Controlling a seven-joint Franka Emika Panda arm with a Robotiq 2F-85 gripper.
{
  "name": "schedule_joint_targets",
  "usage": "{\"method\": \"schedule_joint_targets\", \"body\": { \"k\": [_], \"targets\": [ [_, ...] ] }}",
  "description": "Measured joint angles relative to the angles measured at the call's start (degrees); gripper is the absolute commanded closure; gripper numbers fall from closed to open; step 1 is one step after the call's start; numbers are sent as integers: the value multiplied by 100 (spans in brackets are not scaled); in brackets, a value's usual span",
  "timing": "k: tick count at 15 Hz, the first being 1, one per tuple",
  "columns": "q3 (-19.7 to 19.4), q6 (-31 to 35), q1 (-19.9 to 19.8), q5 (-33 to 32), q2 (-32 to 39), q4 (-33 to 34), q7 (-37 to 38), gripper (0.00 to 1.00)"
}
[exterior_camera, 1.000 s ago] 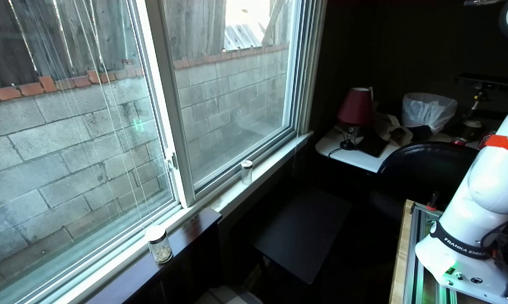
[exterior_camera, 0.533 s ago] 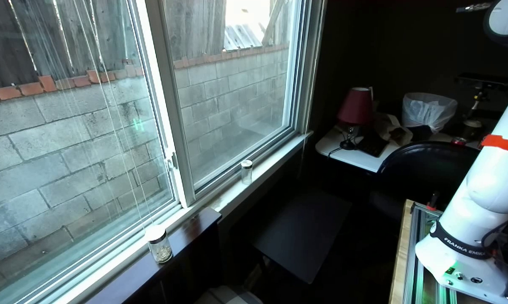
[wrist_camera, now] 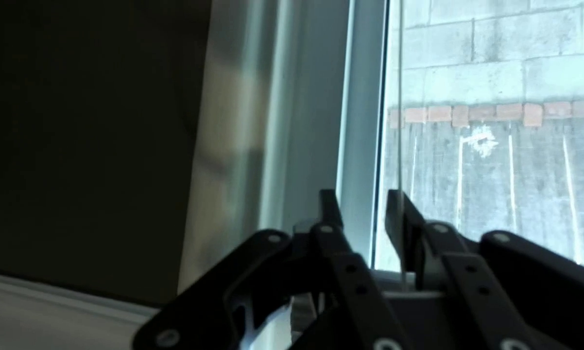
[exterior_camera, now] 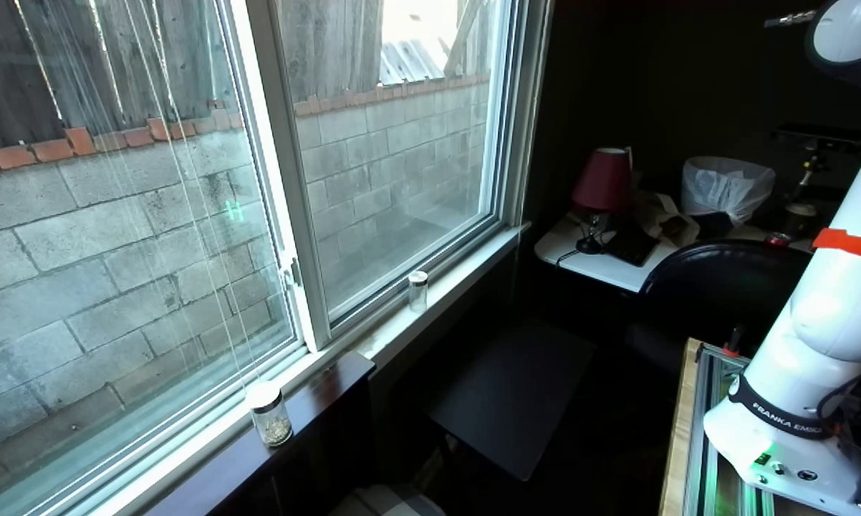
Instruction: Move the rope upwards
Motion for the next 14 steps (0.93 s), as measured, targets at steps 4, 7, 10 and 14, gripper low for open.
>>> {"method": "schedule_joint_targets", "body": {
  "k": [4, 7, 10, 14],
  "targets": [
    [12, -1330, 11, -342, -95, 25, -66, 5],
    [41, -2342, 24, -341, -216, -42, -364, 0],
    [83, -3166, 29, -323, -346, -277, -707, 0],
    [216, -4040, 85, -312, -540, -813, -1086, 0]
  ]
}}
